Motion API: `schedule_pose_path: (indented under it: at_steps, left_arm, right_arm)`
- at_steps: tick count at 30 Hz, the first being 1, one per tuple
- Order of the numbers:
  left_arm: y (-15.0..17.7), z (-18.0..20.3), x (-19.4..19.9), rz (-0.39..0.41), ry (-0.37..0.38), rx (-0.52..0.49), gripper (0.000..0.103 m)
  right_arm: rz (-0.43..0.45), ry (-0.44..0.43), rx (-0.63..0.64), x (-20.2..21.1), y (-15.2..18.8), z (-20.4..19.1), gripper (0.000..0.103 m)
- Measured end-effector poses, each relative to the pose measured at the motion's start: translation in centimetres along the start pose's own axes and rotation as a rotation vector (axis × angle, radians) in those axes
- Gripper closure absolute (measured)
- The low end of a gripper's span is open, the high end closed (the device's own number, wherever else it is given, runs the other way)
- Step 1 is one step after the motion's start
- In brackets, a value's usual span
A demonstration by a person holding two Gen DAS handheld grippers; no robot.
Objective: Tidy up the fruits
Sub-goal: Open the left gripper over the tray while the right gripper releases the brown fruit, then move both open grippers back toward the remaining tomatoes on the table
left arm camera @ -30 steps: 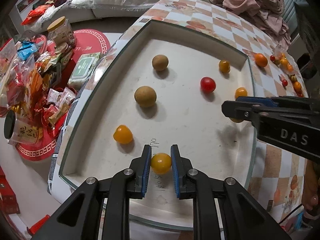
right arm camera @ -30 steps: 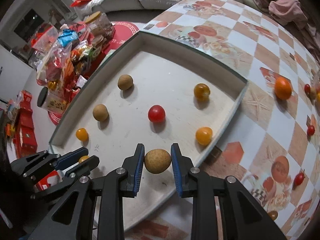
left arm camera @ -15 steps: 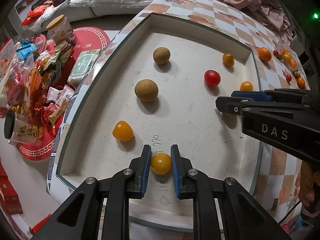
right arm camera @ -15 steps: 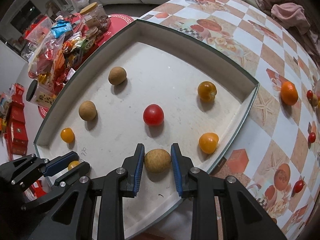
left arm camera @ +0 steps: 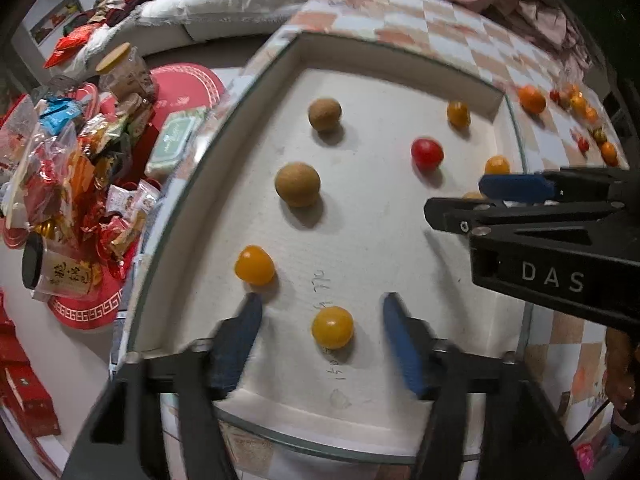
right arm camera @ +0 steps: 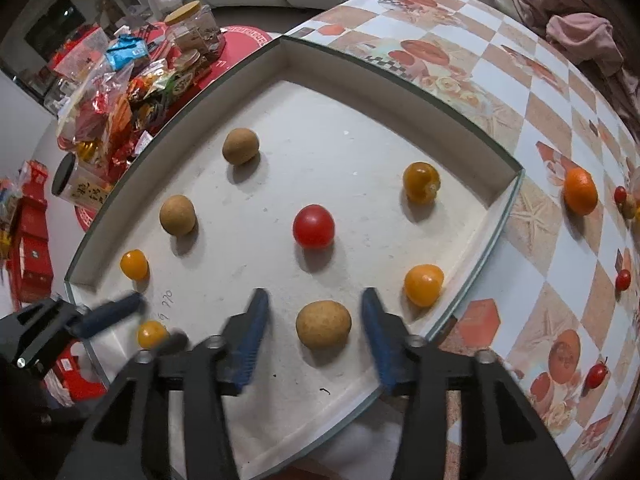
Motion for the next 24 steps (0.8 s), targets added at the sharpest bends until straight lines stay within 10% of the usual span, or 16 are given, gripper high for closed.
schedule_pose_path:
  at_steps: [7,24]
  left_arm:
    - [-0.5,0.8,0.3,-0.016,-0.018,-0.056,0.038]
    - [-1.7,12.2,3.3,0.039,0.093,-0.282,0.038]
  right_arm:
    - [0.082,-0.021,-0.066,3.1,-0.3,0.8,0.024]
    - [0.135,0.169,-0.431,9.7,9.7,15.9,0.024]
Point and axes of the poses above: each gripper's, at about its wrist camera, not at the fingertips, and x roughly against the way its jaws point, z to its right, y to its underside, the point moved 1 cm from there along -x, roughly the way its jaws point, and after that the axes turned 6 degrees about x, right-handed, at the moved point
